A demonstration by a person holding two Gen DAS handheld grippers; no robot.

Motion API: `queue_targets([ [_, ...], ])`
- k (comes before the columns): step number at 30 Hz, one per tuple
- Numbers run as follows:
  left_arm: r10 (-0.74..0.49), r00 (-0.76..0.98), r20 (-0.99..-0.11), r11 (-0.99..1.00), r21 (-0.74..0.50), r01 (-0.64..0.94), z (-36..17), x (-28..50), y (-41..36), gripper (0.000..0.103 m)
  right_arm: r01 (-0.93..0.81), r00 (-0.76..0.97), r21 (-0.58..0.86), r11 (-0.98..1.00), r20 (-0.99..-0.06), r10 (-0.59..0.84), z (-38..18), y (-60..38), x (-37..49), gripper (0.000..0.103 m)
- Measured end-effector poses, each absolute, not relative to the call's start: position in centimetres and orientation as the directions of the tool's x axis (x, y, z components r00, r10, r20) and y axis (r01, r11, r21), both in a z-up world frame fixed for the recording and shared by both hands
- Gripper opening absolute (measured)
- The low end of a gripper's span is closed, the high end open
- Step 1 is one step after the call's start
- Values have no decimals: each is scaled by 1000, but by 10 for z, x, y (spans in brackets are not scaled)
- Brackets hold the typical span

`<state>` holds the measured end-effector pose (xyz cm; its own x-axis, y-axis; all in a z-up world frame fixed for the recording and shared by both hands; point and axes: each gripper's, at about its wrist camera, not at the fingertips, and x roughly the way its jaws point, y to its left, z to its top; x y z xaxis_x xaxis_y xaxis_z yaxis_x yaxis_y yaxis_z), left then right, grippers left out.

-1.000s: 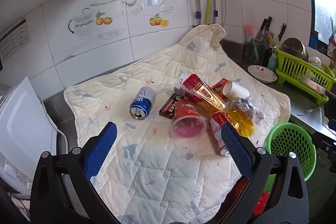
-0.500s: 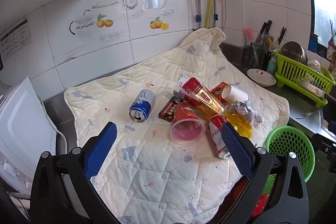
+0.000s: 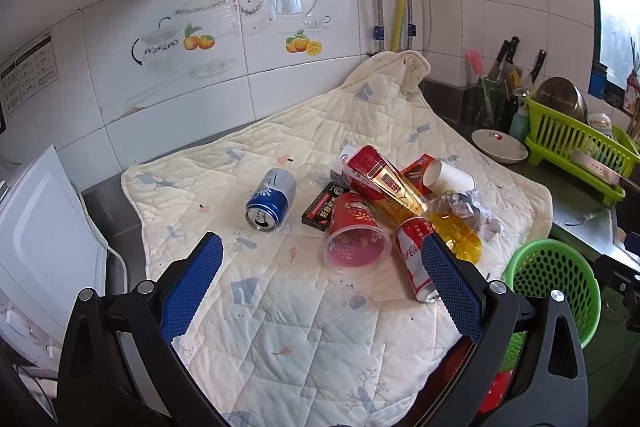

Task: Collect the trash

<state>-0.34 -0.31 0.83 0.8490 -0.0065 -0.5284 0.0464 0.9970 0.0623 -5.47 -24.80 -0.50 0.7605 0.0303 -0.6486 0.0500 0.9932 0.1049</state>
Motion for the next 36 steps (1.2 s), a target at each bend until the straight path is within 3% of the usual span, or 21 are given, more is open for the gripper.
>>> queue_targets([
  [36, -1, 853, -522, 997, 61, 38, 10, 3, -6, 98, 47, 759, 119, 992, -650, 42, -7, -252, -51, 97],
])
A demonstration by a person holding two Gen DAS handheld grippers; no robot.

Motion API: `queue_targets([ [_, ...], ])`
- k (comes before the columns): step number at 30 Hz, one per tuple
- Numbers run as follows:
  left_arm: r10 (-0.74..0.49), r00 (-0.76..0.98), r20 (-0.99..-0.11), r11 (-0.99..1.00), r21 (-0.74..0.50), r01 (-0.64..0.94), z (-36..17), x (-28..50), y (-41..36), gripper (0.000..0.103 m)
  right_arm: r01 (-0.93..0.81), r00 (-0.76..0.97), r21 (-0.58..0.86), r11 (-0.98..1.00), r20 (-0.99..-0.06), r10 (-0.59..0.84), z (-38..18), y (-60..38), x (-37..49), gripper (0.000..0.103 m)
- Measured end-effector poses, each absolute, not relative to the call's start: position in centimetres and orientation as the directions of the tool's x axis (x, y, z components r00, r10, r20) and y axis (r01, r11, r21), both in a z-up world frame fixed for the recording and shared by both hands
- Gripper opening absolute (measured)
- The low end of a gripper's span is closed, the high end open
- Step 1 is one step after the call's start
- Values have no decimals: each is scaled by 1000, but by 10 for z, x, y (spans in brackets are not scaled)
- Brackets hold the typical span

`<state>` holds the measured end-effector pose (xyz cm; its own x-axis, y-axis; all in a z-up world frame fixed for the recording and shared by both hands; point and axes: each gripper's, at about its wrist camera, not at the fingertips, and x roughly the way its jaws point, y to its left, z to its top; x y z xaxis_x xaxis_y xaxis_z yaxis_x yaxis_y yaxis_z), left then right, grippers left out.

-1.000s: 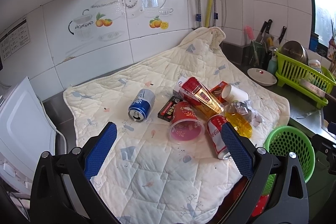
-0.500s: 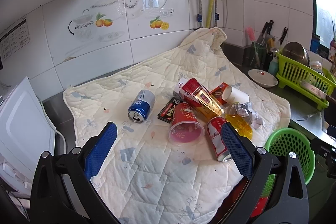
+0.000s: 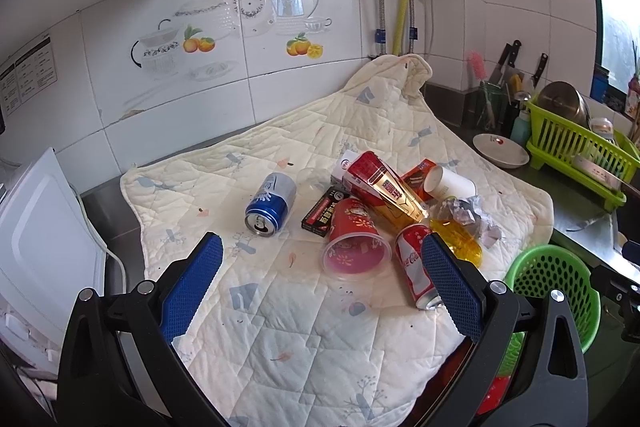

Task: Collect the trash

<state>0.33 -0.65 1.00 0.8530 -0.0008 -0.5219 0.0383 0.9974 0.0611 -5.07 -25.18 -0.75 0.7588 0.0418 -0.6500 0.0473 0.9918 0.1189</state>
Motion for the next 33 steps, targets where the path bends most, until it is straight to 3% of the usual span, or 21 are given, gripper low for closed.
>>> queue_targets([
  [33, 9, 835, -550, 998, 58, 28, 0, 24, 10, 98, 15, 727, 120, 993, -683, 72, -28, -240, -17, 97],
])
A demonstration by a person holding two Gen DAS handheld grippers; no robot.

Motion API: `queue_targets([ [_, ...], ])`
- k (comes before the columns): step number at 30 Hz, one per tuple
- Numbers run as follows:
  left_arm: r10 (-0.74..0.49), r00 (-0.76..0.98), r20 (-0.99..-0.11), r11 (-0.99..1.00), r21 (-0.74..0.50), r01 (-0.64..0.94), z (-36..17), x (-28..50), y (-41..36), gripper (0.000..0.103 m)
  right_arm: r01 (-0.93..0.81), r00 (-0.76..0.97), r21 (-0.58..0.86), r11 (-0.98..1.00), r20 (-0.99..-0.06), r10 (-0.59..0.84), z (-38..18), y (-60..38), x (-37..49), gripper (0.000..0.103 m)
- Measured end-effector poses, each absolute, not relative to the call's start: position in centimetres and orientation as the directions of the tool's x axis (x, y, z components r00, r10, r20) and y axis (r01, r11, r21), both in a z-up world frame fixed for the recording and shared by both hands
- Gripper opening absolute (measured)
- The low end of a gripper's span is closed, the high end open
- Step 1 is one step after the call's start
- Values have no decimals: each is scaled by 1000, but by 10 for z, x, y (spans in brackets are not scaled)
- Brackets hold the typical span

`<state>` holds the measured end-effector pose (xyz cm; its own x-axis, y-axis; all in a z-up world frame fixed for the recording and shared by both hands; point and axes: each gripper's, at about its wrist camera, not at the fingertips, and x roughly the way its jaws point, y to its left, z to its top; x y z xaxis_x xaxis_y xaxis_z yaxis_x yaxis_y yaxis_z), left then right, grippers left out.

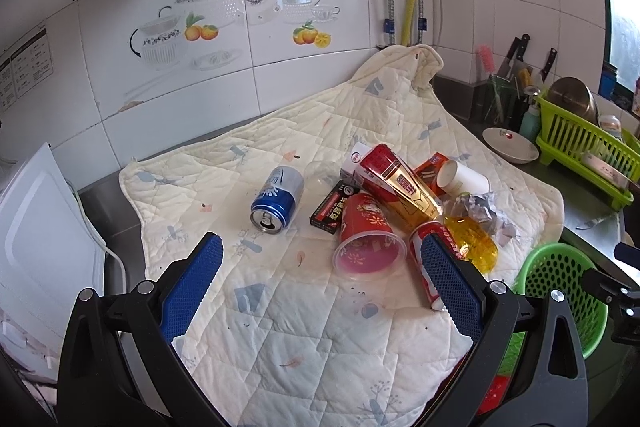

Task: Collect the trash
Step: 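Grasp the crumpled grey tissue with the right gripper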

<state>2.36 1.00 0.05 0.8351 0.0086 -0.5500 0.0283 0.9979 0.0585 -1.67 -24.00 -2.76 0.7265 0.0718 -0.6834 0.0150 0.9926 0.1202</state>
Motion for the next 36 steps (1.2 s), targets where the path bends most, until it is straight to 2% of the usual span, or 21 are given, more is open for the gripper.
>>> queue_targets([
  [8, 15, 817, -576, 999, 51, 18, -9, 45, 21, 98, 12, 704, 158, 987, -702, 104, -40, -246, 26, 96],
  [36, 22, 763, -646, 997, 67, 28, -39, 105, 40, 98, -11, 610, 95, 995, -788, 83, -103, -242, 179, 95],
])
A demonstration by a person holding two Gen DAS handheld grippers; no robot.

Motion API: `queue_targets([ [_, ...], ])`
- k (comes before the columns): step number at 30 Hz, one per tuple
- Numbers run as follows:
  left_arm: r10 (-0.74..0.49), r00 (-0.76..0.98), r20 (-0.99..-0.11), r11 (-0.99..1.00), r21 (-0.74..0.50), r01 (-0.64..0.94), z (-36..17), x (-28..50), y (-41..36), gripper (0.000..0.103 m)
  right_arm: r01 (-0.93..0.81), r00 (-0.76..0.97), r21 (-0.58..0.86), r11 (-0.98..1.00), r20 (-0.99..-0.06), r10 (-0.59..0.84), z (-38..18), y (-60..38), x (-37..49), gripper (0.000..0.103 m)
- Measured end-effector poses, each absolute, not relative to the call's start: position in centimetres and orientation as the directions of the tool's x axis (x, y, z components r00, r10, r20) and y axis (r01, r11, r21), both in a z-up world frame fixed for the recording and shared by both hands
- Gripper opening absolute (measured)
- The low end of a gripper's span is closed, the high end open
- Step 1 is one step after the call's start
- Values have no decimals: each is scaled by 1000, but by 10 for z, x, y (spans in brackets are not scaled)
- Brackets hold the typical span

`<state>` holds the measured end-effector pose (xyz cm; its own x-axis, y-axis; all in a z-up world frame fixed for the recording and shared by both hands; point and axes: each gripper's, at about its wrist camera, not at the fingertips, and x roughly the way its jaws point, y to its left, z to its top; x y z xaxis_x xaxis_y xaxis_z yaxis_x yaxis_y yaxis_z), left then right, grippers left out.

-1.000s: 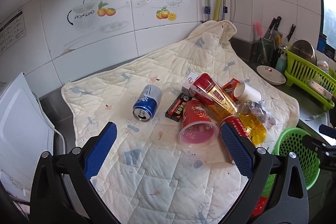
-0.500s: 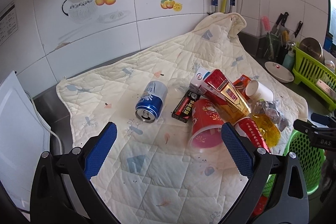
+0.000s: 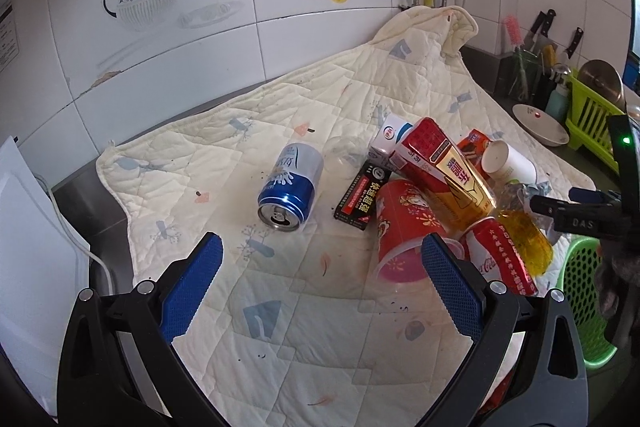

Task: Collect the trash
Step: 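Grasp the crumpled grey tissue with the right gripper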

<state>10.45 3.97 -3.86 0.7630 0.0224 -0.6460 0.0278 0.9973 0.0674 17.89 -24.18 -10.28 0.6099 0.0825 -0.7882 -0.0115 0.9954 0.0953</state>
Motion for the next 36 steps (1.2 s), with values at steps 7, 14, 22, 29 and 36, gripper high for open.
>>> queue_targets([
  [7, 26, 756, -655, 998, 66, 22, -42, 111, 43, 98, 39, 546, 132, 990, -833, 90, -124, -255, 205, 83],
  [14, 16, 748, -663, 998, 62, 34, -44, 113, 41, 98, 65, 504, 174, 983, -855, 119, -143, -263, 215, 70],
  [22, -27, 740, -672, 996, 47, 79, -46, 108, 29, 98, 76, 509, 266, 961, -839, 192, -142, -272, 213, 60],
  [29, -63, 729, -682, 991, 45, 128, -48, 101, 12, 97, 96, 512, 285, 954, -836, 198, -145, -276, 218, 58],
  [36, -112, 709, -696, 984, 20, 175, -50, 95, -2, 97, 83, 547, 290, 953, -813, 199, -133, -278, 207, 48],
])
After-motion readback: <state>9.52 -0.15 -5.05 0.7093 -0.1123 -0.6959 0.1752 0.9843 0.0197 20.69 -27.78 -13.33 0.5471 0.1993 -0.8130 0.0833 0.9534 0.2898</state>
